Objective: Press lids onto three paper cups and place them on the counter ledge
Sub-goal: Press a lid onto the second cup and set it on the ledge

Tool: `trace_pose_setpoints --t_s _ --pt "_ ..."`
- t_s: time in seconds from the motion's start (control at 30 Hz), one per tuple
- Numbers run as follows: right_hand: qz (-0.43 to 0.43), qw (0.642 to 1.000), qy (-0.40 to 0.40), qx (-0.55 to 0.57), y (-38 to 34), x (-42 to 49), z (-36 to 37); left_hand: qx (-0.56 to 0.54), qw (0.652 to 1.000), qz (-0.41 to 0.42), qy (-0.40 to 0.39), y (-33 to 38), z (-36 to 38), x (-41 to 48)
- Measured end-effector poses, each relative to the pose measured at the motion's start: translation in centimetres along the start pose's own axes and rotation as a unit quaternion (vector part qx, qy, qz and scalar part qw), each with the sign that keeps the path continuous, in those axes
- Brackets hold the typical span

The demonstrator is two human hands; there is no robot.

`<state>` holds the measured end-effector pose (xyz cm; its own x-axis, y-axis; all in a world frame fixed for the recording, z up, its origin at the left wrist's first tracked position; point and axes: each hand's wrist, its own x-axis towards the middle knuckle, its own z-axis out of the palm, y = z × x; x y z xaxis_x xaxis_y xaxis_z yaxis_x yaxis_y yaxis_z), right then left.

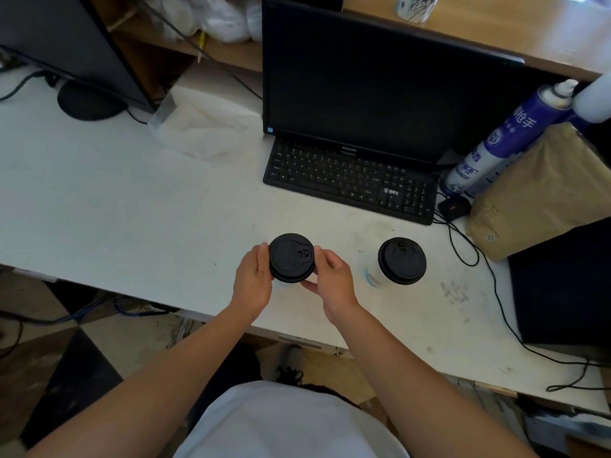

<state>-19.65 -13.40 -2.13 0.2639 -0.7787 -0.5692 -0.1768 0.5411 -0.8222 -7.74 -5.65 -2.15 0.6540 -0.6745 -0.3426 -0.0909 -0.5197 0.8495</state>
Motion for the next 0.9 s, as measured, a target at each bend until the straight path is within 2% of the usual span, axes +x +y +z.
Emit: trace_pose_setpoints --t_s 0.2,0.3,0.57,0.9 --pt "-0.008 0.999 0.006 -0.05 -0.2 0.2 0.2 0.022 0.999 0.026 -0.016 -0.2 -0.4 0.4" --pt "-0.027 0.997 0.009 -0.071 -0.3 0.1 0.3 0.016 0.999 0.008 -0.032 0.2 -0.6 0.5" --pt "-0.035 0.998 -0.007 -0.057 -0.8 -0.5 0.8 -0.002 0.997 -0.022 -0.077 0.6 -1.1 0.8" --pt "-0.016 0.998 -0.023 -0.054 -1.1 -0.6 0.8 -0.004 0.997 -0.03 -0.069 0.9 -1.4 0.8"
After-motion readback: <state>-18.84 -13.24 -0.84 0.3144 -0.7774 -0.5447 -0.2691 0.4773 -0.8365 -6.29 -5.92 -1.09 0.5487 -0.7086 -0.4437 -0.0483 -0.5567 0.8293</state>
